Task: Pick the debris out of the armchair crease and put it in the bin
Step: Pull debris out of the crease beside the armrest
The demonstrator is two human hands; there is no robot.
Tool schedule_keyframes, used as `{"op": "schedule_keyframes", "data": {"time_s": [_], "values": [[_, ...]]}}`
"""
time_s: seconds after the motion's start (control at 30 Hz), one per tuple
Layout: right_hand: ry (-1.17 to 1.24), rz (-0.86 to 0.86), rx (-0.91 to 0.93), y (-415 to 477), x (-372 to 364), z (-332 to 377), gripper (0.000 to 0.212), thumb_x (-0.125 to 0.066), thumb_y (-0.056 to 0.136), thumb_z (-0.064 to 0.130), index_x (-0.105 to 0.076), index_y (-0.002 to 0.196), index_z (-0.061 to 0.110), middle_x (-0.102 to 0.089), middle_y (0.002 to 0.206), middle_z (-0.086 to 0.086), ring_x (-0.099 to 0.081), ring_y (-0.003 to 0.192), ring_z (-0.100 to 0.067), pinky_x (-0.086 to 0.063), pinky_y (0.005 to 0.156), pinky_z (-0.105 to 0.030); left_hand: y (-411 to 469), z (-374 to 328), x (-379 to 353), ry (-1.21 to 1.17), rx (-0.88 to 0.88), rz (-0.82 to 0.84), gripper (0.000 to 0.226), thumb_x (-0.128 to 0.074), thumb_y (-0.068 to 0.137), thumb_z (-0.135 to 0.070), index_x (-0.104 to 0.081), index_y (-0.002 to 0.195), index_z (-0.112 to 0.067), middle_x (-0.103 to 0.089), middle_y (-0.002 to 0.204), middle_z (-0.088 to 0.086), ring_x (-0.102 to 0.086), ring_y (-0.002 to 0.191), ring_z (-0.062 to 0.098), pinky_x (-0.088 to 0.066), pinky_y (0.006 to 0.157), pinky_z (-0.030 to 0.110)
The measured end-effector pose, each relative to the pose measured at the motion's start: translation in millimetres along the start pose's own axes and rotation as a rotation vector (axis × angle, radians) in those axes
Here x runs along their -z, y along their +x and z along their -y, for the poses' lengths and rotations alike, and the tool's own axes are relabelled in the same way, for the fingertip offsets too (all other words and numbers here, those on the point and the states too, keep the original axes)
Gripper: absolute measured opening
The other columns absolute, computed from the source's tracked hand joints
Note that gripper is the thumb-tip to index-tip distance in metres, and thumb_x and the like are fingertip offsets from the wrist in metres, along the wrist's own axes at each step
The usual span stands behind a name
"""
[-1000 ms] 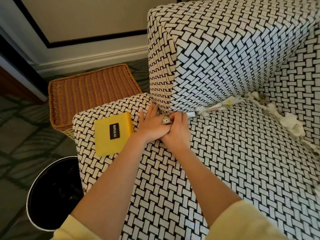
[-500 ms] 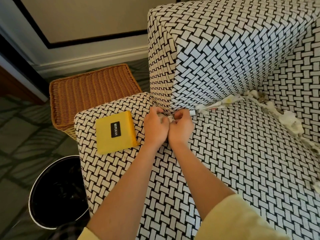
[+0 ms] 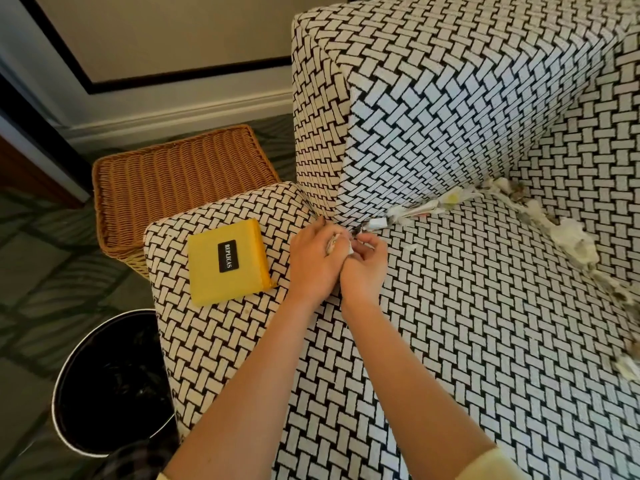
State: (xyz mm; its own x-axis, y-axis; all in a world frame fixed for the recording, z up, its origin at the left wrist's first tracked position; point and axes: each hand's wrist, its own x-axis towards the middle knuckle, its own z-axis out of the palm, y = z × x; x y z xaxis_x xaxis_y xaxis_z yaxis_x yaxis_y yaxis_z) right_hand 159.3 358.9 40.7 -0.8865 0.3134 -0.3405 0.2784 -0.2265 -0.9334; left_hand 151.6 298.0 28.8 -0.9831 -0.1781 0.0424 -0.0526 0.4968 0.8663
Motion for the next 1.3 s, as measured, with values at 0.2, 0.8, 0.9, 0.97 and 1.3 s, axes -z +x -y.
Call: {"op": "schedule_keyframes", "data": {"time_s": [0.2,0.8,0.9,0.97,1.3], "values": [[0.008,0.022,0.022,-4.9,6.2,-6.9,0.029,-0.042,0.087,-0.009,-0.048,0.098,0.018,-0.059,0.097,0.0,-0.058,0.079,-0.006,-0.047,0.064,-0.014,-3.2,-1.8,-2.2,0.185,-0.039,-0.045,0.032,-0.042,0.085,-0.02,-0.069,0.1,-0.014,-0.058,0.108,0.006,-0.047,0.107,0.023,-0.037,0.094,0.037],[-1.443,0.084,0.261,54.3,13.4,33.7,0.05,-0.058,0.086,0.043,-0.051,0.117,0.004,-0.047,0.125,-0.009,-0.057,0.098,-0.024,-0.043,0.067,-0.03,5.7,5.1,-9.0,0.513,-0.07,-0.072,0.017,-0.048,0.092,-0.031,-0.059,0.102,-0.023,-0.062,0.104,-0.005,-0.05,0.107,0.013,-0.027,0.093,0.028],[-1.438,0.079,0.238,62.6,12.7,38.8,0.043,-0.062,0.082,0.043,-0.058,0.105,0.007,-0.06,0.107,-0.008,-0.058,0.09,-0.022,-0.041,0.063,-0.028,4.7,3.7,-10.3,0.565,-0.1,-0.059,0.02,-0.043,0.094,-0.029,-0.057,0.106,-0.021,-0.062,0.108,-0.004,-0.052,0.107,0.014,-0.029,0.096,0.029],[-1.44,0.082,0.236,64.0,11.5,39.9,0.041,-0.064,0.081,0.043,-0.059,0.101,0.008,-0.062,0.102,-0.007,-0.056,0.086,-0.021,-0.039,0.062,-0.027,2.2,2.8,-13.2,0.648,-0.107,-0.038,0.024,-0.037,0.096,-0.028,-0.053,0.11,-0.016,-0.059,0.113,0.001,-0.05,0.11,0.018,-0.031,0.097,0.032],[-1.549,0.121,0.417,62.5,15.4,28.6,0.031,-0.045,0.095,0.029,-0.06,0.101,0.003,-0.06,0.106,-0.013,-0.059,0.095,-0.029,-0.037,0.068,-0.03,-1.5,3.5,-14.2,0.773,-0.171,0.035,0.045,-0.024,0.092,-0.035,-0.053,0.119,-0.016,-0.053,0.125,0.003,-0.039,0.125,0.021,-0.027,0.103,0.037]]}}
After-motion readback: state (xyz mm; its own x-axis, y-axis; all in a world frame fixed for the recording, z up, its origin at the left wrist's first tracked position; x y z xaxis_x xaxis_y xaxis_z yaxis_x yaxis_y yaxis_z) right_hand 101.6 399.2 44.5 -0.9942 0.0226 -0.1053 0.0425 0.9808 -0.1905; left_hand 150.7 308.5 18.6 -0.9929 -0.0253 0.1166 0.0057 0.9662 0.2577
